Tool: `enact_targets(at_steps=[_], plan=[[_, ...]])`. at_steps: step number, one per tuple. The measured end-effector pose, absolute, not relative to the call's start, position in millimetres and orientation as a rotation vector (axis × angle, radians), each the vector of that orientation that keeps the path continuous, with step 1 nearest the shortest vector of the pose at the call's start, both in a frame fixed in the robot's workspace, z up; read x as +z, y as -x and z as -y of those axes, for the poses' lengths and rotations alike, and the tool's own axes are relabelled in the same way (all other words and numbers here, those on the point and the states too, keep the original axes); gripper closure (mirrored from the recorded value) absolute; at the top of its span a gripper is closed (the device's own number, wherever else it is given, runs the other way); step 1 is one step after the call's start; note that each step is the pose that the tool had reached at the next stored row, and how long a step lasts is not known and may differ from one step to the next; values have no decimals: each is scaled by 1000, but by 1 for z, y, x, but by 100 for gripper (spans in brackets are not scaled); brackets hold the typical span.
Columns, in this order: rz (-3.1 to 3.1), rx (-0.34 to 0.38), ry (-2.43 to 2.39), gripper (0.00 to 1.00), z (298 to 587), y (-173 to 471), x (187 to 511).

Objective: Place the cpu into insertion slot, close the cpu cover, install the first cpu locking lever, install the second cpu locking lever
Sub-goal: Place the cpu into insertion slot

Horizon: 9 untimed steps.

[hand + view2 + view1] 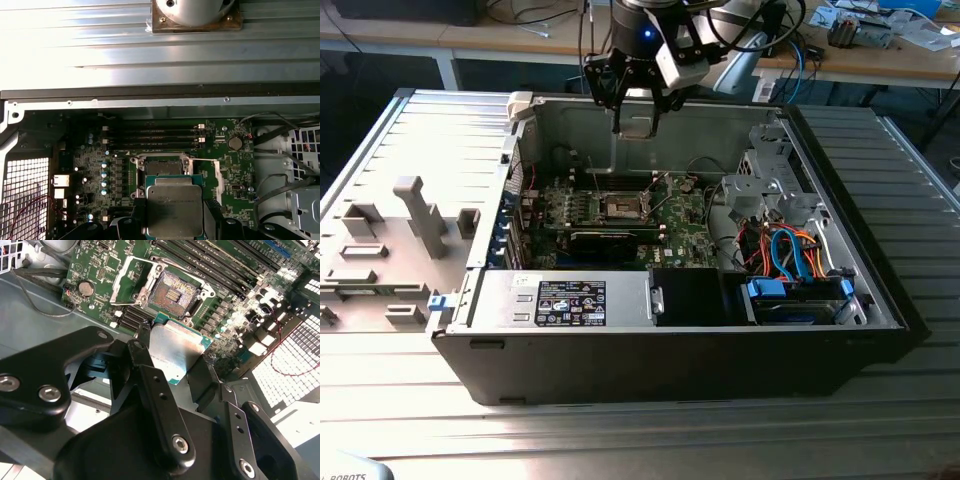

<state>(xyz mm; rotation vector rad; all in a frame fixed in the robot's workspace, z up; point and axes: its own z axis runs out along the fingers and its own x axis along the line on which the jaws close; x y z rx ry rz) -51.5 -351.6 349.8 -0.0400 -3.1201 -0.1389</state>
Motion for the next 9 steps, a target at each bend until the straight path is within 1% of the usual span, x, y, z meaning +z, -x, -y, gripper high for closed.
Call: enact_targets(at_steps=[9], plan=[[3120, -139, 40, 46, 352, 53, 349]])
